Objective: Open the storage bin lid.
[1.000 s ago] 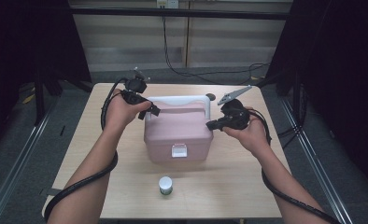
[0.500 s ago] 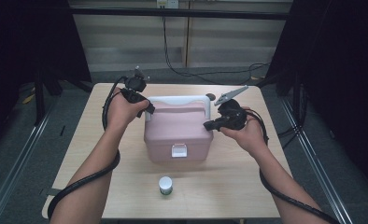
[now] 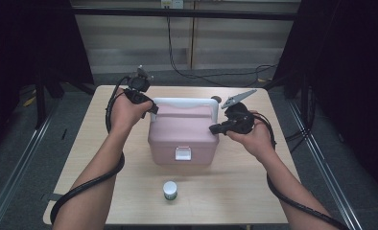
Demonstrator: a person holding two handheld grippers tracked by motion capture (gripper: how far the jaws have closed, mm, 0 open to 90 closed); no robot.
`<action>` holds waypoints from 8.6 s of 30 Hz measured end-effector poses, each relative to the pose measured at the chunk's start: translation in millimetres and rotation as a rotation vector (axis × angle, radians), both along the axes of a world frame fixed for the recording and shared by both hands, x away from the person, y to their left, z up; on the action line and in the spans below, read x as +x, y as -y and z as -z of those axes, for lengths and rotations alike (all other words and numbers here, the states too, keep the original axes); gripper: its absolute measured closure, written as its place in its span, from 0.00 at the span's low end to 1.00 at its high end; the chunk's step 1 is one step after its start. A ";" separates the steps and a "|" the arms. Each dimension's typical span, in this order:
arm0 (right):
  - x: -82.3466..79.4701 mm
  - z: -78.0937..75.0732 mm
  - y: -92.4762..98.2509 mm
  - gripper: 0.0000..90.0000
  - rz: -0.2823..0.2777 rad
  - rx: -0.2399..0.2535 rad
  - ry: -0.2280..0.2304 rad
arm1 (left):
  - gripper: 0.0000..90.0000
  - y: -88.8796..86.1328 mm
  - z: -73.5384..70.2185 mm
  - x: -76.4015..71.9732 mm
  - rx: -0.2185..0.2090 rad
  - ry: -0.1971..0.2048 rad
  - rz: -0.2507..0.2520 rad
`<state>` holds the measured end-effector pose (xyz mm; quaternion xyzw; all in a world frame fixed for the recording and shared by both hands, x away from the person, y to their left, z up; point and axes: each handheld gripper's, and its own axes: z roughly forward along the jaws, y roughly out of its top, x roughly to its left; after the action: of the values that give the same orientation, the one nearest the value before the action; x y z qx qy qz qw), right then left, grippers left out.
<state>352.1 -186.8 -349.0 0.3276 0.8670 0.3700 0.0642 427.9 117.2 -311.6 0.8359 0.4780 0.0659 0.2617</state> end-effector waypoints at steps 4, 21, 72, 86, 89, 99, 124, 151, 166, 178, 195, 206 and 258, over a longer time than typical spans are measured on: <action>-0.5 1.3 1.5 1.00 0.004 0.018 0.003 | 0.79 1.8 -2.0 -1.1 0.015 -0.003 0.007; -3.5 2.9 3.7 1.00 0.023 0.033 0.023 | 0.80 3.2 -6.1 -3.2 0.022 -0.016 0.010; -9.0 19.4 23.2 1.00 0.019 -0.048 -0.024 | 0.80 -7.7 -25.0 5.0 -0.044 -0.014 0.021; -5.9 22.0 19.5 1.00 0.014 -0.043 -0.029 | 0.80 -9.0 -28.5 5.7 -0.055 -0.003 0.016; -5.3 19.7 17.6 1.00 0.010 -0.042 -0.032 | 0.80 -8.9 -28.7 5.8 -0.056 -0.002 0.015; -3.0 18.9 7.1 1.00 -0.013 -0.047 -0.030 | 0.80 -9.1 -29.7 7.1 -0.053 -0.005 0.016; 2.0 15.1 3.8 1.00 -0.008 -0.023 -0.023 | 0.80 -11.1 -25.0 5.2 -0.059 0.011 0.028; 1.1 8.2 2.4 1.00 -0.005 -0.035 -0.009 | 0.52 -48.5 -4.9 -5.4 -0.059 0.045 -0.016; 0.8 3.5 1.5 1.00 0.003 -0.036 -0.001 | 0.52 -56.9 17.8 -14.4 -0.042 -0.006 0.006; 2.0 -3.3 1.7 1.00 0.008 -0.025 0.008 | 0.51 -60.6 27.1 -18.8 -0.048 -0.037 0.021; 4.5 -11.3 0.4 1.00 0.028 -0.027 0.015 | 0.50 -48.2 23.9 -28.5 -0.054 -0.049 0.064; 6.2 -12.3 0.5 1.00 0.026 -0.033 0.019 | 0.50 -41.3 24.7 -32.7 -0.080 -0.051 0.087; -2.9 29.3 4.8 1.00 -0.003 -0.030 -0.032 | 0.55 -23.9 -19.9 -19.3 -0.089 0.097 0.078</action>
<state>349.2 -191.6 -378.3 0.3313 0.8738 0.3518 0.0547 408.5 141.1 -291.8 0.8373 0.4342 0.0748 0.3238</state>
